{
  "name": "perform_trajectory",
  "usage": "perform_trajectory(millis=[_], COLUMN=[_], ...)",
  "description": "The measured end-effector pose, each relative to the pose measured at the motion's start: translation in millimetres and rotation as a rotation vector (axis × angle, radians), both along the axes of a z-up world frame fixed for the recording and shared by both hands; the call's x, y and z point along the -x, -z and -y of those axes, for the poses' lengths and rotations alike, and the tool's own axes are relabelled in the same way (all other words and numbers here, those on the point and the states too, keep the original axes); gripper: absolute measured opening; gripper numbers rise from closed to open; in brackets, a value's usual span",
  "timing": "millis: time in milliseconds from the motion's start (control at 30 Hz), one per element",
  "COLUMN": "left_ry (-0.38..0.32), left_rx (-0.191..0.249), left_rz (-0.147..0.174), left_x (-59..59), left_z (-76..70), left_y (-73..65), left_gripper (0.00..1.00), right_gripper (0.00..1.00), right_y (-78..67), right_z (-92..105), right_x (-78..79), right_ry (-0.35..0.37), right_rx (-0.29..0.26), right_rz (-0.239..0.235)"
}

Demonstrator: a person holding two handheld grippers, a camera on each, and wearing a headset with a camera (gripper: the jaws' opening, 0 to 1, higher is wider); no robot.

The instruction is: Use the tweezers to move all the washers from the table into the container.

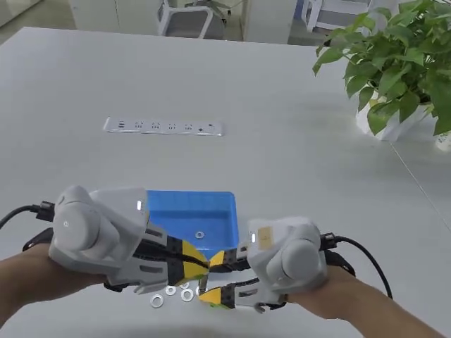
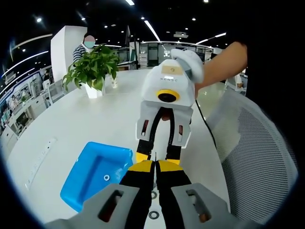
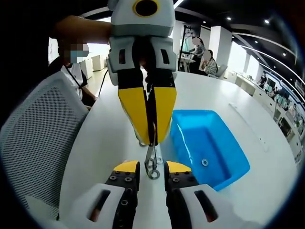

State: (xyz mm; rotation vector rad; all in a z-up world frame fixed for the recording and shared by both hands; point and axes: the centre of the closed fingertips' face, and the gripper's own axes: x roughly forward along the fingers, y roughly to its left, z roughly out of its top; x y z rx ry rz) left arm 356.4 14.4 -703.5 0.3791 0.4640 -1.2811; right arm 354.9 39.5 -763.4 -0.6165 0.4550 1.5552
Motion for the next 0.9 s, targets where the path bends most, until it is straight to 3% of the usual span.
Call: perform_trajectory(millis=[233, 633, 900], left_ry=[0.003, 0.008, 0.013], left_rx=[-0.002, -0.004, -0.006], left_rz=[-0.001, -0.003, -0.003], left_x=[0.7, 0.5, 1.8], left_z=[0.0, -0.3, 1.0], left_y=[0.4, 0.2, 0.0], left_gripper=[0.05, 0.05, 0.05], right_gripper=[0.11, 0.09, 0.07], right_y=[6.9, 9.2, 9.8], right_z=[-0.6, -1.0, 0.0], right_x=[2.8, 2.8, 2.3], right_ry=[-0.038, -0.039, -0.008], right_rx=[0.046, 0.077, 0.067], right_rz=[0.015, 0.051, 0.026])
